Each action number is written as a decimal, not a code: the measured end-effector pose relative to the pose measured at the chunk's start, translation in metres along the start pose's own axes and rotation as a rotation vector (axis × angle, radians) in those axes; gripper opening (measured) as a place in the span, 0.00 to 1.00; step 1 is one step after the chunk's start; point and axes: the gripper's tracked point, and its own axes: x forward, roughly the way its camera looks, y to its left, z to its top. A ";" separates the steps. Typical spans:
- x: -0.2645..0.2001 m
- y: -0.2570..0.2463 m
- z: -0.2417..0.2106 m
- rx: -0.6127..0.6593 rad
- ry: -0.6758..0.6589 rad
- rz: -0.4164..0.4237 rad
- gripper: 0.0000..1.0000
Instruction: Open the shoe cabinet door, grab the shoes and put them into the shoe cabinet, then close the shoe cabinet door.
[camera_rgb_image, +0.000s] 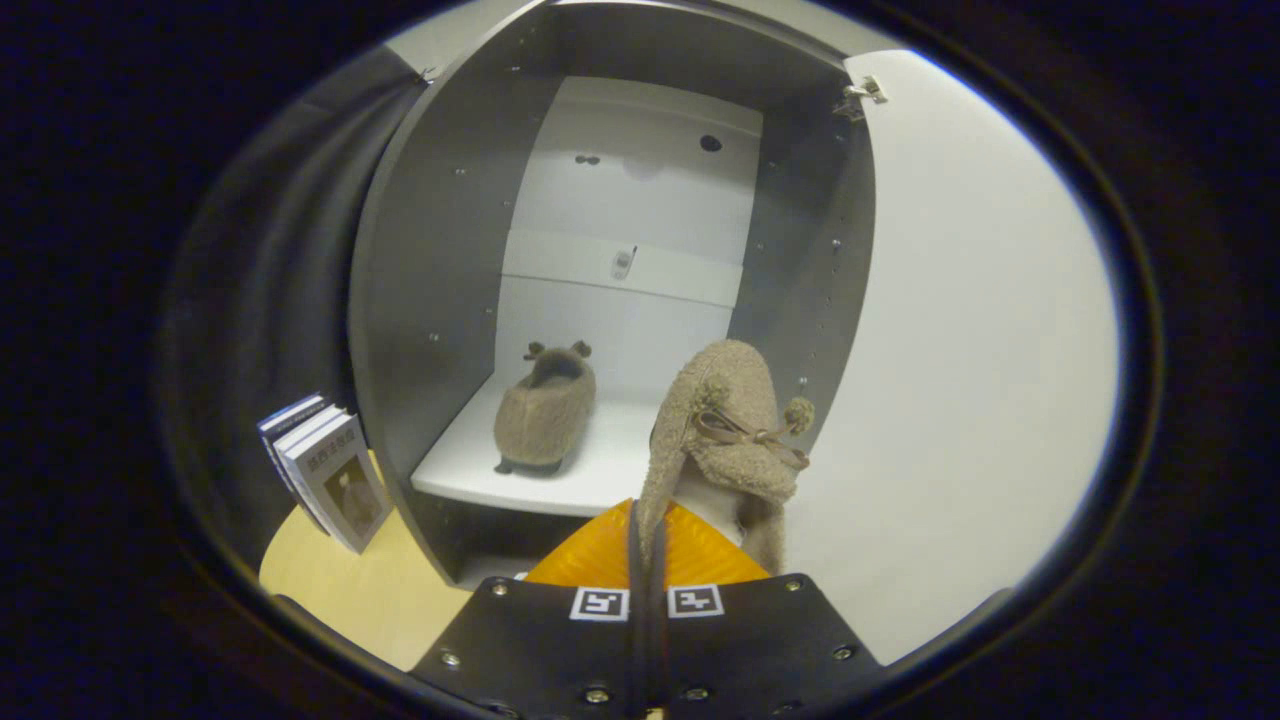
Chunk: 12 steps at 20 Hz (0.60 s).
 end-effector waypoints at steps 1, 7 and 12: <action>0.013 -0.003 0.011 -0.002 -0.014 0.007 0.00; 0.088 -0.007 0.046 -0.038 -0.048 0.055 0.00; 0.134 -0.007 0.046 -0.039 -0.029 0.069 0.00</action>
